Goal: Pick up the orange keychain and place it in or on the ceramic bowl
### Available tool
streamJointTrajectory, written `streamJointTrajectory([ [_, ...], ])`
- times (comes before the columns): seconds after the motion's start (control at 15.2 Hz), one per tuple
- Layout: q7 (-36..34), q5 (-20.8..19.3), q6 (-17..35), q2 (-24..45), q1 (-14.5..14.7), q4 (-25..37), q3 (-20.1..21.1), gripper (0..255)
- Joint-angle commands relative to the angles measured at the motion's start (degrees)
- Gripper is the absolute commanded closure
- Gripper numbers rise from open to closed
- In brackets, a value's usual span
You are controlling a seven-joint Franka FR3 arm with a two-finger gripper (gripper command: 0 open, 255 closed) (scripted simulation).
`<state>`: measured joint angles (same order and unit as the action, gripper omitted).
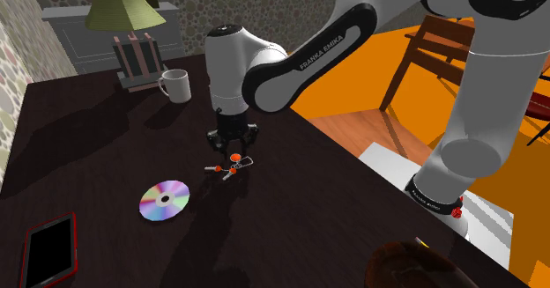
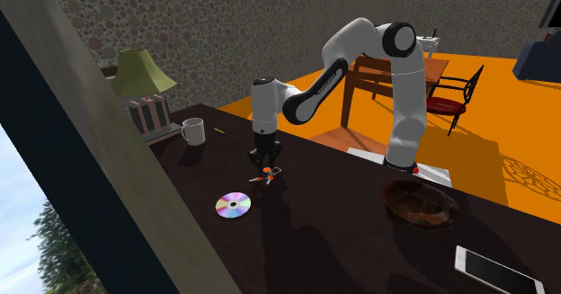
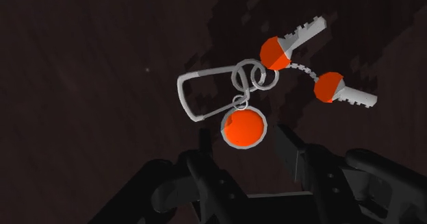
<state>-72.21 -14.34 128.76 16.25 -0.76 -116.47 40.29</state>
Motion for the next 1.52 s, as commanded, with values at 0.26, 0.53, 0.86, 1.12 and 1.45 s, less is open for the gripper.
streamJointTrajectory([
  [0.26,1.5,2.3,-2.6,-1.9,-0.8,1.1,0.9,255],
  [0.53,2.6,3.9,-5.2,-3.7,-1.3,2.3,1.5,255],
  [0.86,3.9,5.7,-8.6,-5.7,-1.8,4.3,2.1,255],
  [1.12,4.7,7.0,-11.3,-7.1,-2.2,6.0,2.4,255],
  [1.45,5.6,8.2,-14.8,-8.5,-2.5,8.6,2.6,255],
])
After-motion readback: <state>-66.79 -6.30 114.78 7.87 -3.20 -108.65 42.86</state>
